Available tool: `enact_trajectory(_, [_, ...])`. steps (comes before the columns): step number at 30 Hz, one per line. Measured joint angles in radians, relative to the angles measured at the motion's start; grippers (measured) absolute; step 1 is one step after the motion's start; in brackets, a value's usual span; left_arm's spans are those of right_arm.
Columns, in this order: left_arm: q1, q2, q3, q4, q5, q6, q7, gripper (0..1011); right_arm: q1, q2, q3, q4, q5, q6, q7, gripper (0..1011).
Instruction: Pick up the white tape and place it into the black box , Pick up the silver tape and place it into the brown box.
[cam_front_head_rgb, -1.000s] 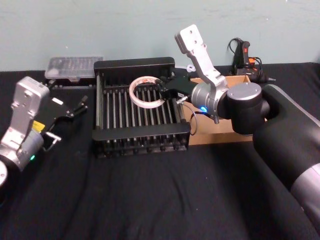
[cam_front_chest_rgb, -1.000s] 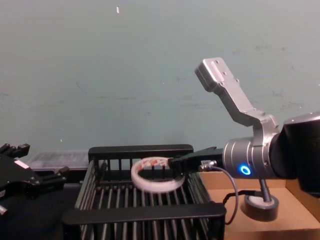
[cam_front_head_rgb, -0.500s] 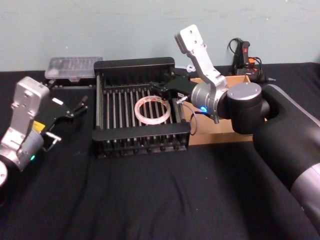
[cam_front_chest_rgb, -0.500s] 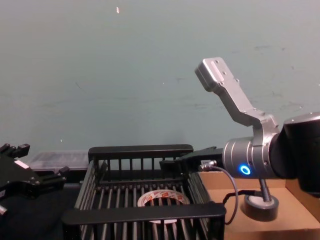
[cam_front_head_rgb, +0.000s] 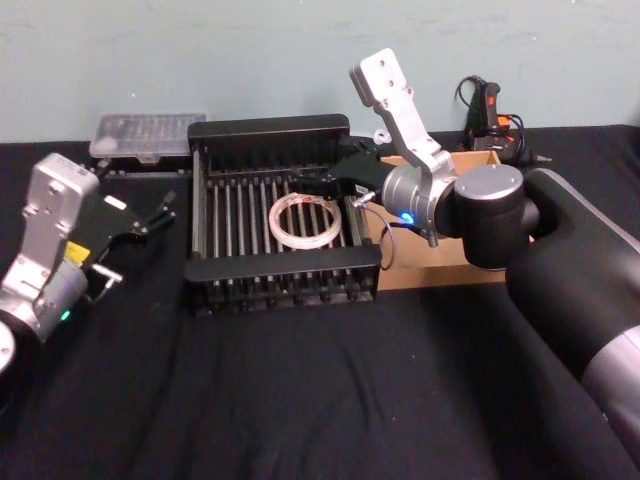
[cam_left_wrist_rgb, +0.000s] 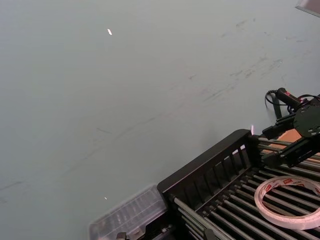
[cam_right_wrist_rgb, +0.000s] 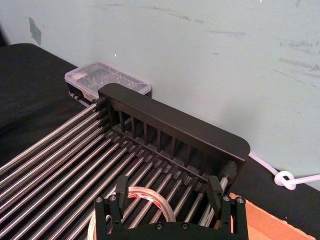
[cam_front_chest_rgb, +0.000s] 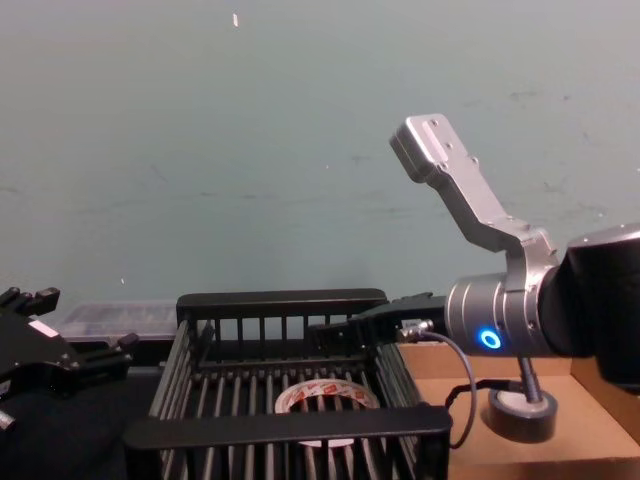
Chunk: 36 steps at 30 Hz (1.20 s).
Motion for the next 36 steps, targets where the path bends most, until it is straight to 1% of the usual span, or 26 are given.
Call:
enact_trajectory(4, [0.0, 0.0, 0.0, 0.0, 0.0, 0.0, 0.0, 1001, -0.012, 0.008, 0.009, -0.022, -0.001, 0.005, 0.011, 1002])
enact_trajectory(8, [0.0, 0.0, 0.0, 0.0, 0.0, 0.0, 0.0, 1001, -0.035, 0.024, 0.022, -0.068, -0.001, 0.017, 0.025, 1002])
enact_trajectory(11, [0.0, 0.0, 0.0, 0.0, 0.0, 0.0, 0.0, 1001, -0.066, 0.047, 0.035, -0.132, -0.003, 0.03, 0.038, 1002])
enact_trajectory(14, [0.0, 0.0, 0.0, 0.0, 0.0, 0.0, 0.0, 1001, -0.089, 0.063, 0.045, -0.175, -0.003, 0.035, 0.042, 1002])
enact_trajectory(17, [0.0, 0.0, 0.0, 0.0, 0.0, 0.0, 0.0, 1001, -0.131, 0.093, 0.068, -0.252, 0.0, 0.034, 0.042, 1002])
enact_trajectory(20, [0.0, 0.0, 0.0, 0.0, 0.0, 0.0, 0.0, 1001, -0.155, 0.109, 0.085, -0.293, 0.005, 0.032, 0.037, 1002])
enact_trajectory(21, [0.0, 0.0, 0.0, 0.0, 0.0, 0.0, 0.0, 1001, -0.171, 0.12, 0.096, -0.321, 0.008, 0.031, 0.031, 1002])
enact_trajectory(23, [0.0, 0.0, 0.0, 0.0, 0.0, 0.0, 0.0, 1001, -0.188, 0.131, 0.107, -0.347, 0.009, 0.026, 0.023, 1002])
enact_trajectory(24, [0.0, 0.0, 0.0, 0.0, 0.0, 0.0, 0.0, 1001, -0.203, 0.14, 0.118, -0.368, 0.009, 0.021, 0.013, 1002])
enact_trajectory(27, [0.0, 0.0, 0.0, 0.0, 0.0, 0.0, 0.0, 1002, -0.224, 0.151, 0.138, -0.395, 0.009, 0.012, -0.006, 1002])
enact_trajectory(28, [0.0, 0.0, 0.0, 0.0, 0.0, 0.0, 0.0, 1001, -0.238, 0.156, 0.151, -0.41, 0.009, 0.005, -0.019, 1002])
enact_trajectory(29, [0.0, 0.0, 0.0, 0.0, 0.0, 0.0, 0.0, 1001, -0.245, 0.158, 0.158, -0.416, 0.009, 0.001, -0.026, 1002])
enact_trajectory(30, [0.0, 0.0, 0.0, 0.0, 0.0, 0.0, 0.0, 1001, -0.259, 0.161, 0.173, -0.428, 0.008, -0.006, -0.042, 1002])
enact_trajectory(31, [0.0, 0.0, 0.0, 0.0, 0.0, 0.0, 0.0, 1001, -0.259, 0.161, 0.173, -0.428, 0.008, -0.006, -0.042, 1002])
enact_trajectory(33, [0.0, 0.0, 0.0, 0.0, 0.0, 0.0, 0.0, 1002, -0.286, 0.165, 0.202, -0.446, 0.001, -0.021, -0.071, 1002])
enact_trajectory(35, [0.0, 0.0, 0.0, 0.0, 0.0, 0.0, 0.0, 1001, -0.292, 0.167, 0.208, -0.45, -0.001, -0.024, -0.078, 1002])
enact_trajectory(36, [0.0, 0.0, 0.0, 0.0, 0.0, 0.0, 0.0, 1002, -0.304, 0.168, 0.221, -0.455, -0.008, -0.033, -0.093, 1002])
